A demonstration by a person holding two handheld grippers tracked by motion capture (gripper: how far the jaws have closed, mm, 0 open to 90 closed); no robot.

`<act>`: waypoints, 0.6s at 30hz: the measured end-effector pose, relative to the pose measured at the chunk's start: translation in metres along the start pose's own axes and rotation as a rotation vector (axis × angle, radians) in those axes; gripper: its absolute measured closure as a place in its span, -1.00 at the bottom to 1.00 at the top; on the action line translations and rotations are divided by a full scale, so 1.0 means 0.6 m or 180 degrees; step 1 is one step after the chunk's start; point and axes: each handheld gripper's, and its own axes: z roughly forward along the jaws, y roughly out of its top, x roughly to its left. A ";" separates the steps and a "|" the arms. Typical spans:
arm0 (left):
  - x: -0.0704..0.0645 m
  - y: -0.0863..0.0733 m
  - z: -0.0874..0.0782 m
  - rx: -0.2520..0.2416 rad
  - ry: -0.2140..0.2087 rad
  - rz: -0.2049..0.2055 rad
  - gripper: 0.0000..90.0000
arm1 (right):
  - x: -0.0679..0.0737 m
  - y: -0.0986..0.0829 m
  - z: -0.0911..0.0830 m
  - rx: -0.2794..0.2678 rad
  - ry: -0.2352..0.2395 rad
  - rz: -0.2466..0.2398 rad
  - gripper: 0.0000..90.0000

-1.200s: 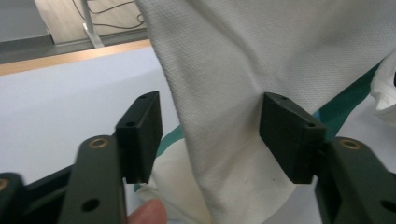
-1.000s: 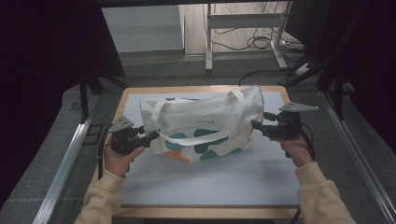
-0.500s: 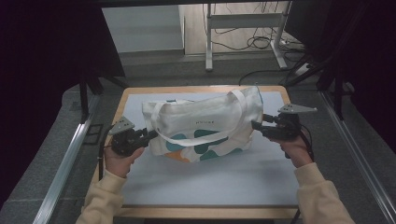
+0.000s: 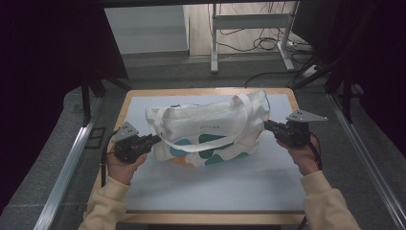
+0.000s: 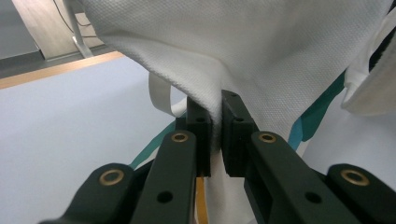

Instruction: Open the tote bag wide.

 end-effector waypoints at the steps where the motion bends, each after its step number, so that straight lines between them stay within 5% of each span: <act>1: 0.000 -0.001 -0.001 -0.0003 -0.0001 0.0001 0.86 | 0.001 -0.001 -0.001 -0.0013 -0.0008 -0.0018 0.87; 18: -0.011 -0.027 -0.016 0.0017 -0.0016 0.0067 0.86 | 0.025 -0.040 -0.020 -0.0044 -0.0047 -0.0117 0.90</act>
